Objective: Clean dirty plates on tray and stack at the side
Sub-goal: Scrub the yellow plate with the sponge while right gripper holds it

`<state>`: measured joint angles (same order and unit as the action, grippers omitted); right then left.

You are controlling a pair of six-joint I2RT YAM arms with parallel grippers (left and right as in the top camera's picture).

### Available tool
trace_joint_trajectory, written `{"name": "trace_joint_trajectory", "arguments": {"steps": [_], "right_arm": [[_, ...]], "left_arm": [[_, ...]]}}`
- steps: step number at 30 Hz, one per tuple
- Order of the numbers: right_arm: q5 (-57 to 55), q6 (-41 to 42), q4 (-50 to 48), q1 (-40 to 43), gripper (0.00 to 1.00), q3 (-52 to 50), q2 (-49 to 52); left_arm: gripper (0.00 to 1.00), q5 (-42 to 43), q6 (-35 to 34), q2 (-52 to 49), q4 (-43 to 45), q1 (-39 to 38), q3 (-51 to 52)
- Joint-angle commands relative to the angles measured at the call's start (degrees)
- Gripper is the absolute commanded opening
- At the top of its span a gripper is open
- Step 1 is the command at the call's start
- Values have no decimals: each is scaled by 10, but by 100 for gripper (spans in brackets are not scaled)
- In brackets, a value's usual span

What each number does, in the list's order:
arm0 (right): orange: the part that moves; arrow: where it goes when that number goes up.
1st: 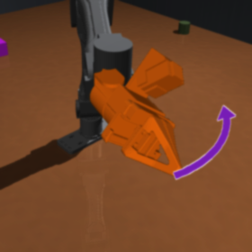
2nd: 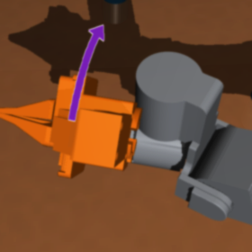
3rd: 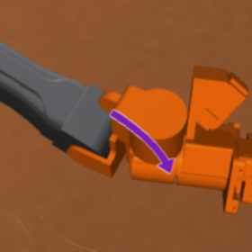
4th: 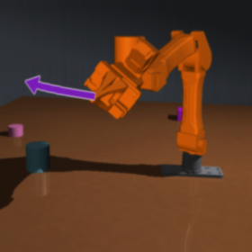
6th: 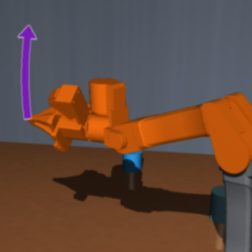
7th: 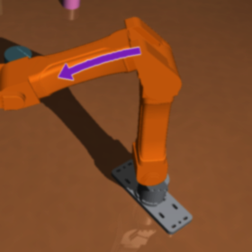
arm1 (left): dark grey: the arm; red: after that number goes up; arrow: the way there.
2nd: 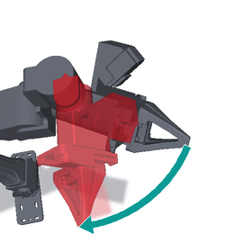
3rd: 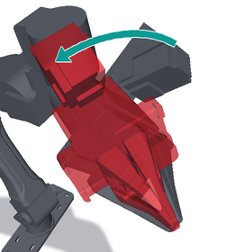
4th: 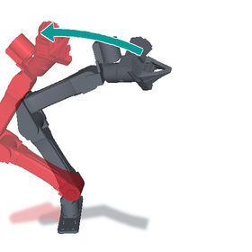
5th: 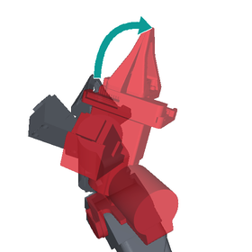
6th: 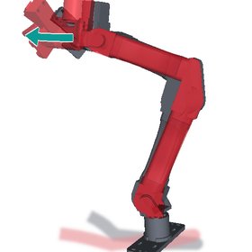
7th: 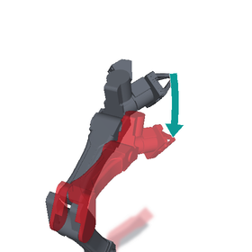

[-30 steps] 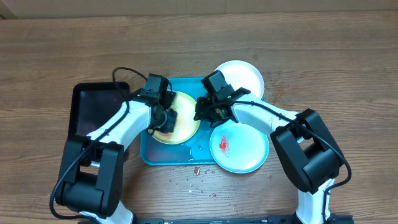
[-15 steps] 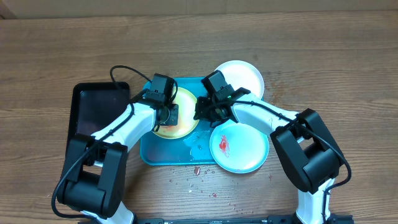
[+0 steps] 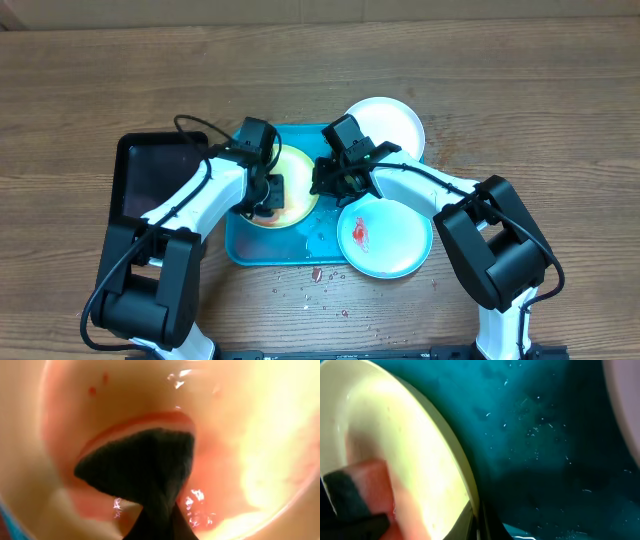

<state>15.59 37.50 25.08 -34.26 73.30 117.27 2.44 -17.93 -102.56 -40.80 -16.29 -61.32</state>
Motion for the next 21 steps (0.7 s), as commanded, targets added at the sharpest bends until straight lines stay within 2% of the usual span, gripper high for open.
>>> {"name": "trace_joint_trajectory", "arguments": {"steps": [1, 6, 12, 15, 17, 21], "right_arm": [[-23, 14, 12, 5, 4, -7, 15], [-23, 13, 12, 5, 4, -7, 15], [-22, 13, 12, 5, 4, -7, 15], [-22, 13, 13, 5, 4, -7, 15], [-23, 13, 13, 5, 4, -7, 15], [-22, 13, 12, 5, 4, -7, 15]], "left_arm": [[4, -15, 28, -12, 53, -1, -16], [4, -117, 42, -13, 76, 7, -16], [4, -117, 5, -13, 63, 44, -5], [4, -55, -14, -13, 30, 66, -5], [4, 18, -13, -13, 14, 76, -5], [4, 111, 33, -13, 26, 73, -5]]}}
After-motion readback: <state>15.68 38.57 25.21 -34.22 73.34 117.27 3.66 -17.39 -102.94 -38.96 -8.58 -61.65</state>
